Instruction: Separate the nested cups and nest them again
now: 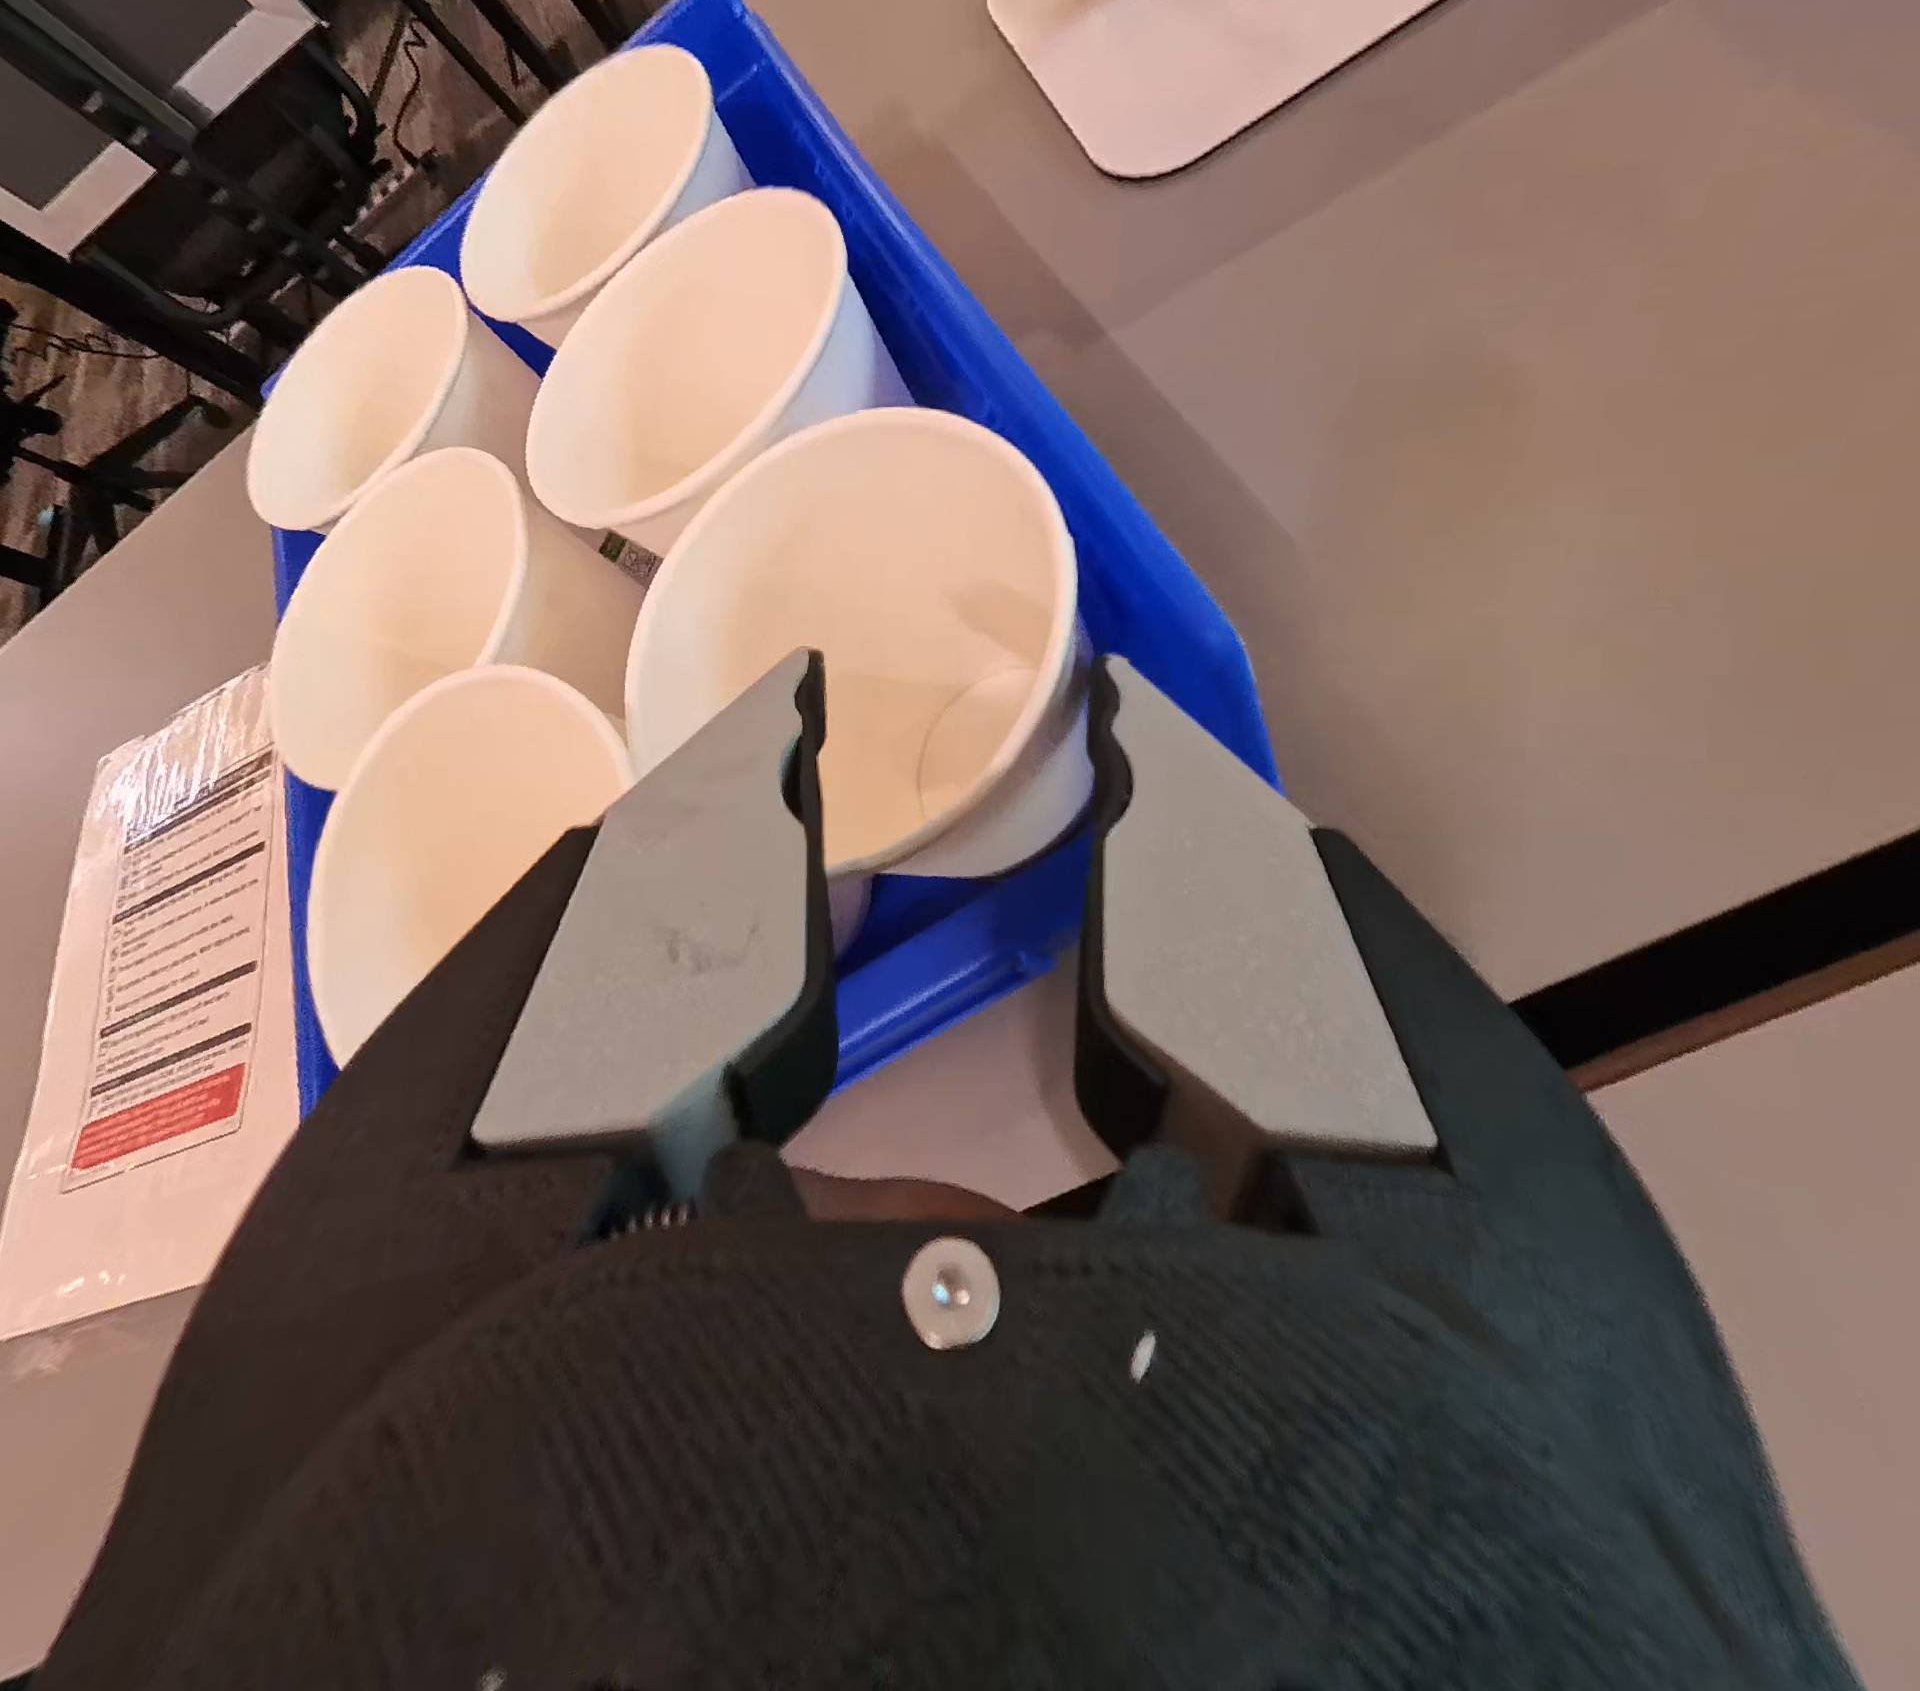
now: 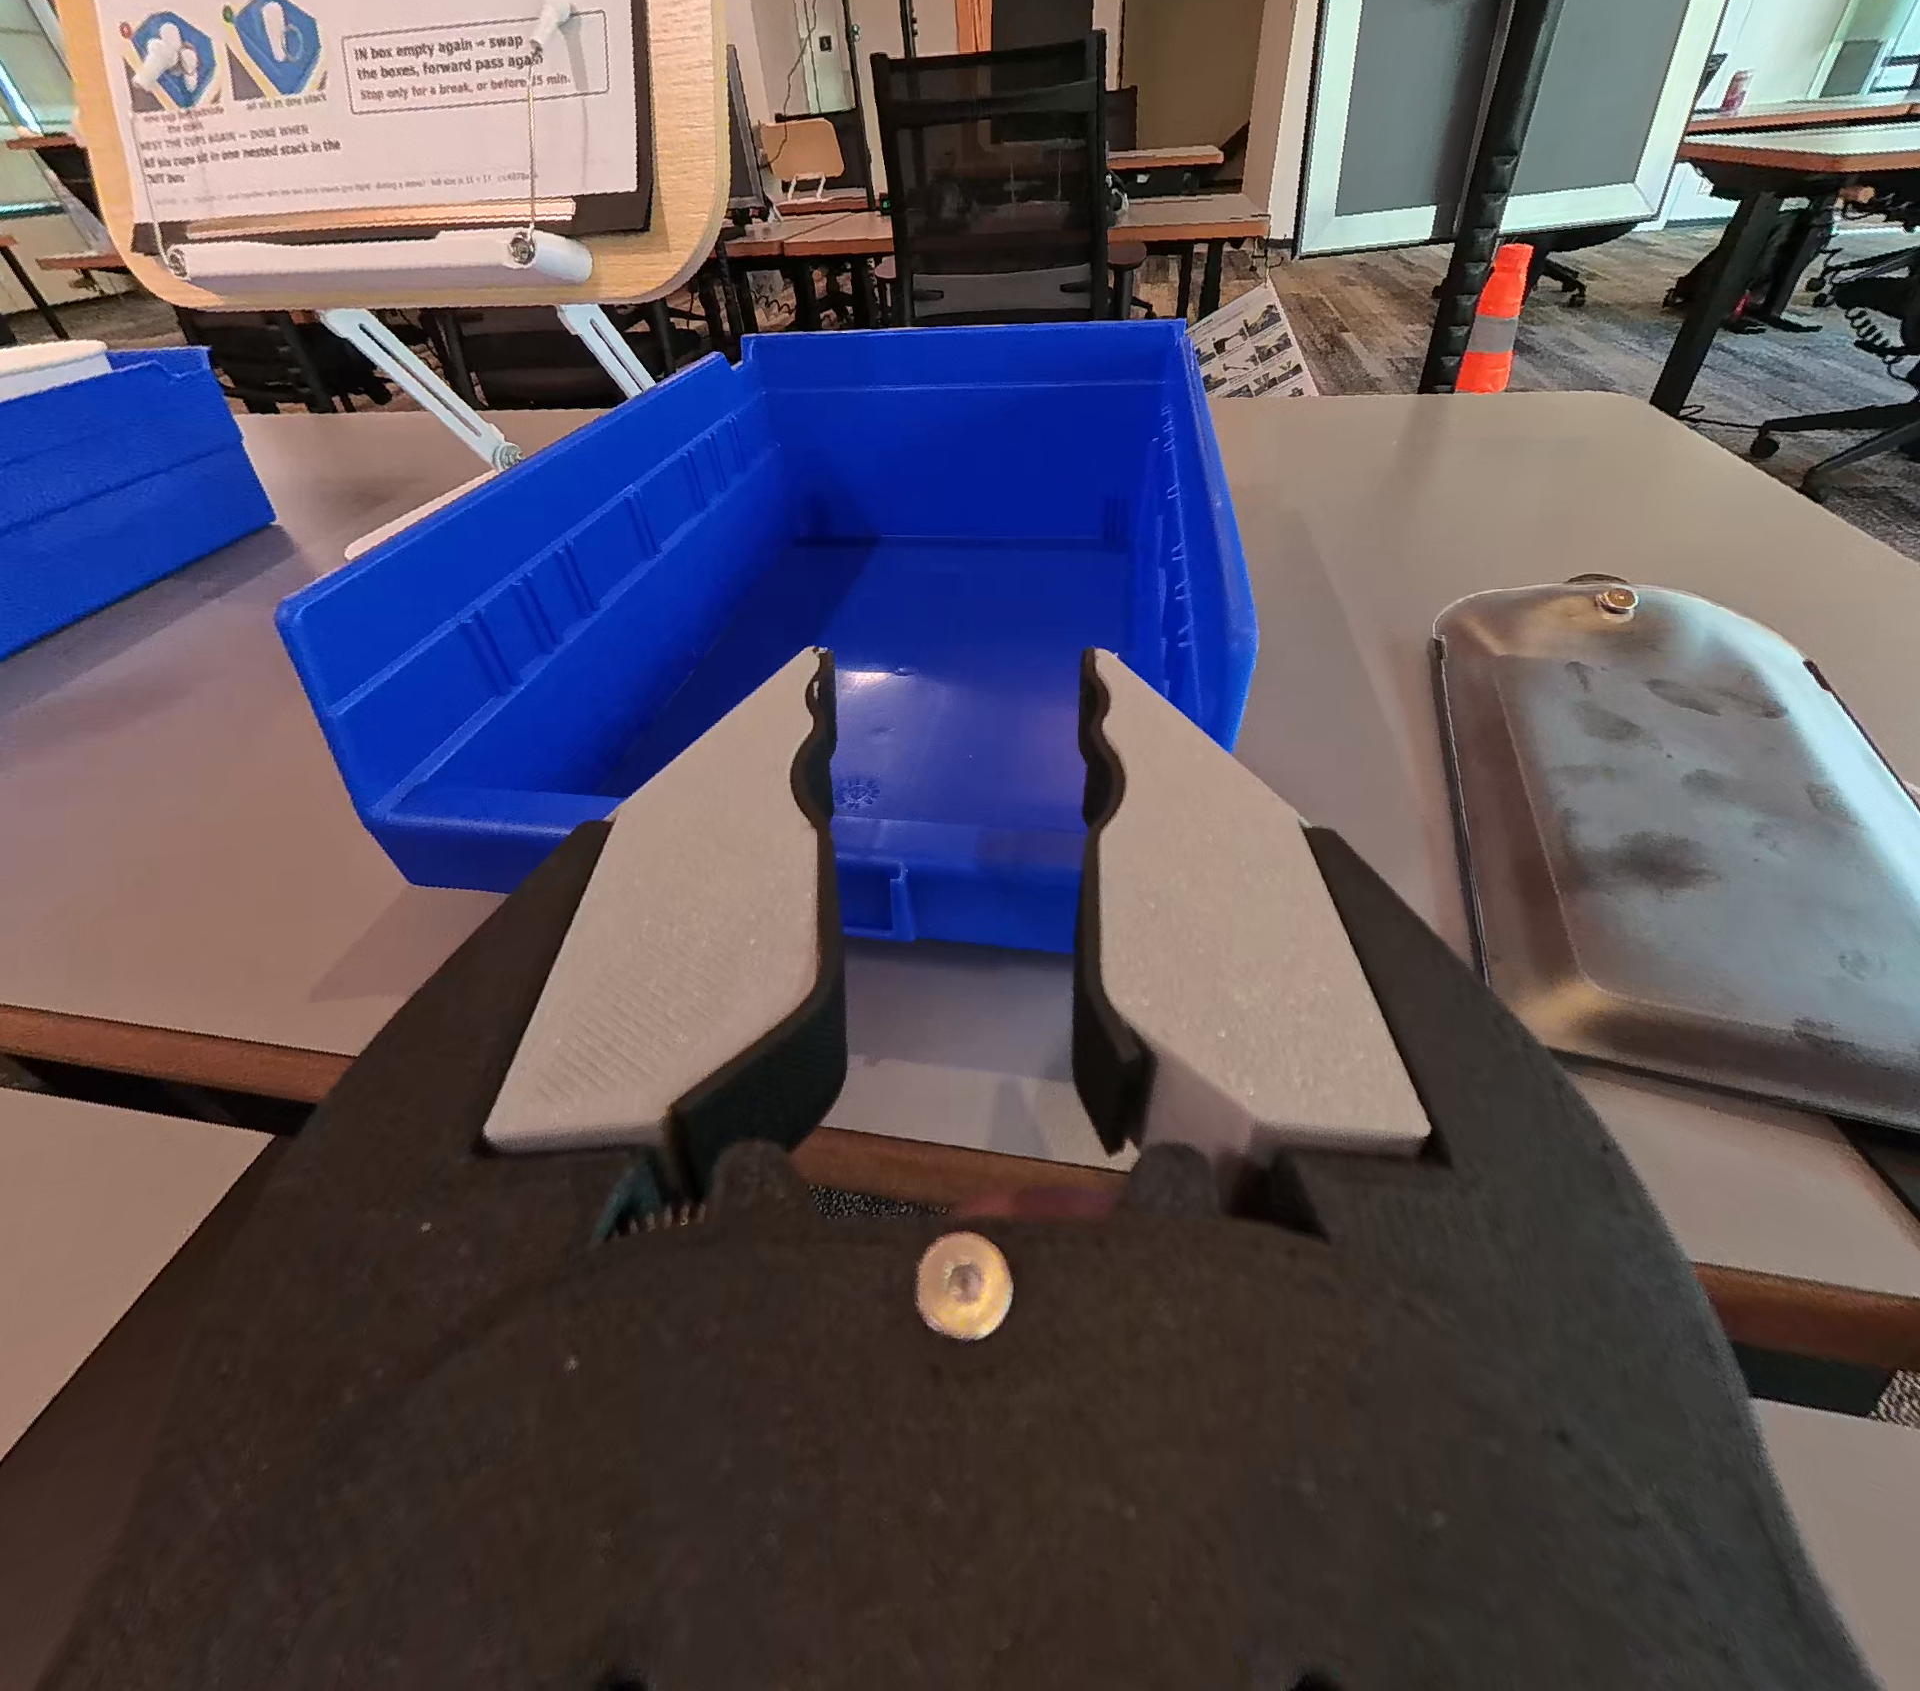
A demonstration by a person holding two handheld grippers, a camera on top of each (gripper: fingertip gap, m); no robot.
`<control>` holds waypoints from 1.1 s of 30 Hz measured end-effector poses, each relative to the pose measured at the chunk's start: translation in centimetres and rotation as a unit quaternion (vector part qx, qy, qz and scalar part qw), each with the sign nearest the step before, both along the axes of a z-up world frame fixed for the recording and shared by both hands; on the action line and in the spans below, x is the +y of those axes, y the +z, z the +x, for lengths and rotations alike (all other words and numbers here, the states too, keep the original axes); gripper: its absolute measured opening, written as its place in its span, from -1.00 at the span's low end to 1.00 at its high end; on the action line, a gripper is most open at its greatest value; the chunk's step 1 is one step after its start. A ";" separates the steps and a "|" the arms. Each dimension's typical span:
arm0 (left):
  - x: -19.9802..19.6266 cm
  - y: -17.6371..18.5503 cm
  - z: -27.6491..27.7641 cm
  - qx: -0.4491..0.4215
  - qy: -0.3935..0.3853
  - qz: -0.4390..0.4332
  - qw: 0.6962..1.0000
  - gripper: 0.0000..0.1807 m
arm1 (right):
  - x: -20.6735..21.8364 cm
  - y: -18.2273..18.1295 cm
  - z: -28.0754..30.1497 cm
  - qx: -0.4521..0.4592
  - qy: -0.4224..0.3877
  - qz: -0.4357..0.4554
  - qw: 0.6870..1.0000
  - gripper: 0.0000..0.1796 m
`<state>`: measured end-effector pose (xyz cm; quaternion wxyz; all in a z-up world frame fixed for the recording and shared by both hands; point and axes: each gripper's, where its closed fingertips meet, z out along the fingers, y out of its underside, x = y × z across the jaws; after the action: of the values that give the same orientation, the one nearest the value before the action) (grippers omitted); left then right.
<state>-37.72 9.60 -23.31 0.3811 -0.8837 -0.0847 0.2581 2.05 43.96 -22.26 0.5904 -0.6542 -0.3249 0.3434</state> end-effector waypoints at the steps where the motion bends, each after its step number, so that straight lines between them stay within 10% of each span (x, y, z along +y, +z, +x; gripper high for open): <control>1: -0.1 -0.2 -0.1 0.000 0.003 -0.005 1.000 -0.44 | 0.0 0.0 0.0 0.000 0.000 0.000 1.000 -0.51; 10: -0.2 -0.4 -0.1 0.020 -0.007 -0.019 1.000 -0.46 | -0.1 0.0 0.0 0.000 0.002 0.000 1.000 -0.51; 13: -0.1 -0.3 0.2 0.031 -0.016 -0.022 0.999 -0.81 | 0.0 0.0 0.0 0.001 0.002 0.000 1.000 -0.51; 33: -0.2 -0.2 0.4 0.010 -0.015 -0.017 1.000 -0.89 | 0.0 0.1 -0.1 0.001 0.004 -0.001 1.000 -0.51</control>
<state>-37.31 9.37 -23.55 0.3706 -0.8886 -0.0637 0.2626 1.99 43.93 -22.20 0.5889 -0.6531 -0.3267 0.3464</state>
